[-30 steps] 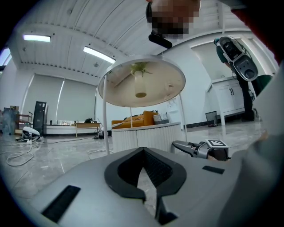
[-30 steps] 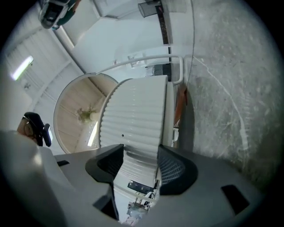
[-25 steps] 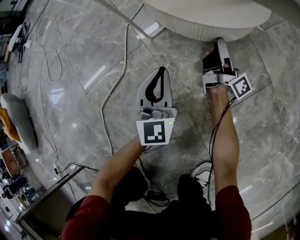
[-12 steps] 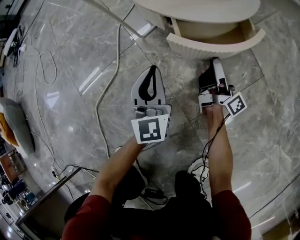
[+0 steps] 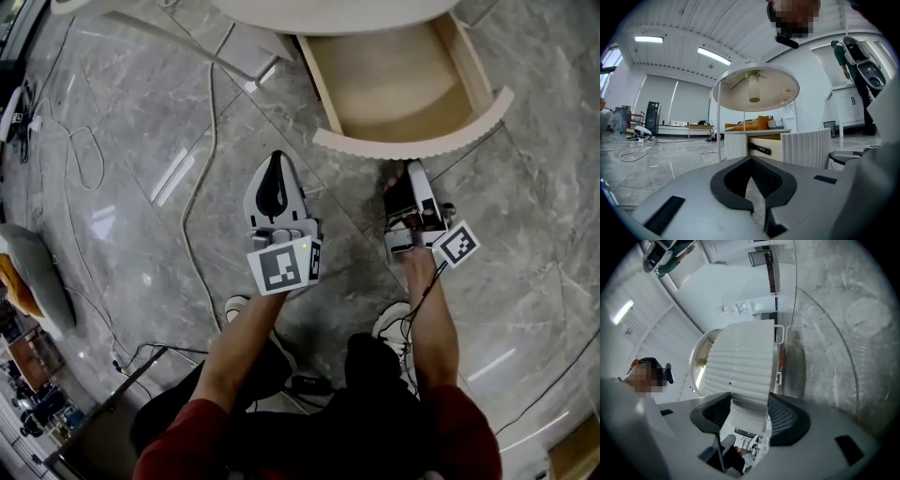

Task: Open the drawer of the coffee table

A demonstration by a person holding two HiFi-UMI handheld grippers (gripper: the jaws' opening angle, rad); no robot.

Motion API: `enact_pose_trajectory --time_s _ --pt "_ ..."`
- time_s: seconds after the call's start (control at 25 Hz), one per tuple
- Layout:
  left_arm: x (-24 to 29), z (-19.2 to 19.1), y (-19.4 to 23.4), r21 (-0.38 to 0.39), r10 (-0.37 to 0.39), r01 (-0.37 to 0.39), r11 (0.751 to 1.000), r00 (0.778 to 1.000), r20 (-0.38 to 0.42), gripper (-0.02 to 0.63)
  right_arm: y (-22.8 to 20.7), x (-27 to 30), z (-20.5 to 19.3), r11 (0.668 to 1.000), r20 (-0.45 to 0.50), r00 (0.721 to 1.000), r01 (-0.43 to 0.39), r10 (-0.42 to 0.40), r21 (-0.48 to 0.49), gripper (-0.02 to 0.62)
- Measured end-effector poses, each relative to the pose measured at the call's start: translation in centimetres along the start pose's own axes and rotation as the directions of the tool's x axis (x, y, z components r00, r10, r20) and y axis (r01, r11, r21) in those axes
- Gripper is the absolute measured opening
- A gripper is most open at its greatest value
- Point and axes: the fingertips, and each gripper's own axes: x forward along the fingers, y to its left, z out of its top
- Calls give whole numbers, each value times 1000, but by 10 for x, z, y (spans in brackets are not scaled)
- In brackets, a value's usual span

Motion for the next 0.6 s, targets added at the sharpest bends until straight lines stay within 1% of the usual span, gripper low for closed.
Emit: enact_pose_trajectory --time_s 0.2,0.48,0.6 --pt "-8 -6 0 13 5 -5 1000 1000 -16 14 10 -27 1 1000 6 1000 7 -7 -2 255" --pt "-15 -12 -5 0 8 -8 1000 1000 -23 14 9 -27 0 1000 19 1000 8 -7 -4 255" --pt "-16 -11 -6 0 1 -1 1000 1000 -14 14 10 -27 -2 999 9 999 32 -32 -20 256"
